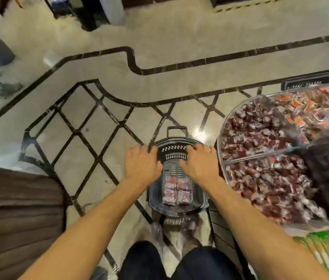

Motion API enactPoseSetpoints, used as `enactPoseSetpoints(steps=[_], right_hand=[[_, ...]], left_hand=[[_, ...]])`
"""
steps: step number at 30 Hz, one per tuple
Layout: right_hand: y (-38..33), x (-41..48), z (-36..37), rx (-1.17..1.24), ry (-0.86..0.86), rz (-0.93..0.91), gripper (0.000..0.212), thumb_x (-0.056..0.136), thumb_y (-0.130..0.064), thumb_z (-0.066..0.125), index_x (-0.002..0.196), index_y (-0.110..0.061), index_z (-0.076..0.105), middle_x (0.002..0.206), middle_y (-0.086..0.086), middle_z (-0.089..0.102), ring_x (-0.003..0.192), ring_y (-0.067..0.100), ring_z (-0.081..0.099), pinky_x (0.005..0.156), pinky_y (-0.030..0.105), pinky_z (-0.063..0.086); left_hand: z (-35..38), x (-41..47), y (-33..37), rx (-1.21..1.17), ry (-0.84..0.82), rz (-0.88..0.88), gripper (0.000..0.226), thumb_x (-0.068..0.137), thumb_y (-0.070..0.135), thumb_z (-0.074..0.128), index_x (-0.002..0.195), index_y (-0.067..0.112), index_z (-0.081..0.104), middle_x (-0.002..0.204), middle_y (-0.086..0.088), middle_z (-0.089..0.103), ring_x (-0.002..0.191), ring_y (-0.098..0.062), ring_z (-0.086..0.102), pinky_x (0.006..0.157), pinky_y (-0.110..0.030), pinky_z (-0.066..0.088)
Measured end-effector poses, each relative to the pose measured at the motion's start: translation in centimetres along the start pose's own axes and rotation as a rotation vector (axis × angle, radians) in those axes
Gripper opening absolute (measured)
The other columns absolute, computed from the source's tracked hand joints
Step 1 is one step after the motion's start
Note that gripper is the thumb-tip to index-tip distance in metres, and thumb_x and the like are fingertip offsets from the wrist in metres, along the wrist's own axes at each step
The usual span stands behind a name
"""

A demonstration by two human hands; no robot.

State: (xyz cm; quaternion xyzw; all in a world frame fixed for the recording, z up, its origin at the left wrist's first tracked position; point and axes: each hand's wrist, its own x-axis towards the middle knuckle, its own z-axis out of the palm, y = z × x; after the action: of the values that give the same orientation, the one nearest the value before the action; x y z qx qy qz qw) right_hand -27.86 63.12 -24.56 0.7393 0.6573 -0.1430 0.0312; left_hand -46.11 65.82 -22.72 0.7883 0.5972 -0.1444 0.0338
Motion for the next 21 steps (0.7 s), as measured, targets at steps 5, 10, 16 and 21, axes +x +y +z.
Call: enactPoseSetpoints(steps=[5, 10, 16, 21], right_hand=[[1.0, 3.1, 9.9, 0.001, -0.152, 0.066, 0.05, 0.093, -0.058, 0.057, 0.126, -0.022, 0.066, 0.125, 0.011, 0.067, 0.12, 0.035, 0.059, 0.112, 0.053, 0.038], [2.3, 6.1, 20.3, 0.023, -0.312, 0.121, 0.047, 0.095, -0.055, 0.054, 0.127, -0.021, 0.062, 0.126, 0.012, 0.064, 0.12, 0.037, 0.057, 0.113, 0.053, 0.036], [2.6, 9.0, 33.7, 0.063, -0.397, 0.247, 0.053, 0.1, -0.049, 0.048, 0.144, -0.02, 0.053, 0.133, 0.015, 0.061, 0.126, 0.039, 0.054, 0.109, 0.049, 0.038], [2.8, 9.8, 44.1, 0.12, -0.472, 0.326, 0.051, 0.095, -0.047, 0.058, 0.138, -0.019, 0.057, 0.133, 0.013, 0.062, 0.124, 0.037, 0.054, 0.108, 0.049, 0.037]], left_hand=[[9.7, 4.3, 1.0, -0.005, -0.157, 0.04, 0.053, 0.094, 0.05, 0.048, 0.139, 0.022, 0.051, 0.13, -0.009, 0.064, 0.125, -0.033, 0.054, 0.106, -0.047, 0.04], [20.7, 9.0, 2.1, 0.052, -0.285, 0.116, 0.047, 0.09, 0.048, 0.055, 0.129, 0.02, 0.058, 0.124, -0.011, 0.065, 0.12, -0.034, 0.057, 0.106, -0.05, 0.041], [35.4, 12.3, 4.4, 0.046, -0.458, 0.222, 0.055, 0.095, 0.045, 0.055, 0.142, 0.017, 0.053, 0.133, -0.013, 0.06, 0.126, -0.035, 0.053, 0.109, -0.05, 0.038], [46.3, 13.4, 5.9, 0.005, -0.579, 0.22, 0.053, 0.099, 0.038, 0.054, 0.146, 0.014, 0.047, 0.139, -0.015, 0.054, 0.131, -0.034, 0.047, 0.109, -0.045, 0.039]])
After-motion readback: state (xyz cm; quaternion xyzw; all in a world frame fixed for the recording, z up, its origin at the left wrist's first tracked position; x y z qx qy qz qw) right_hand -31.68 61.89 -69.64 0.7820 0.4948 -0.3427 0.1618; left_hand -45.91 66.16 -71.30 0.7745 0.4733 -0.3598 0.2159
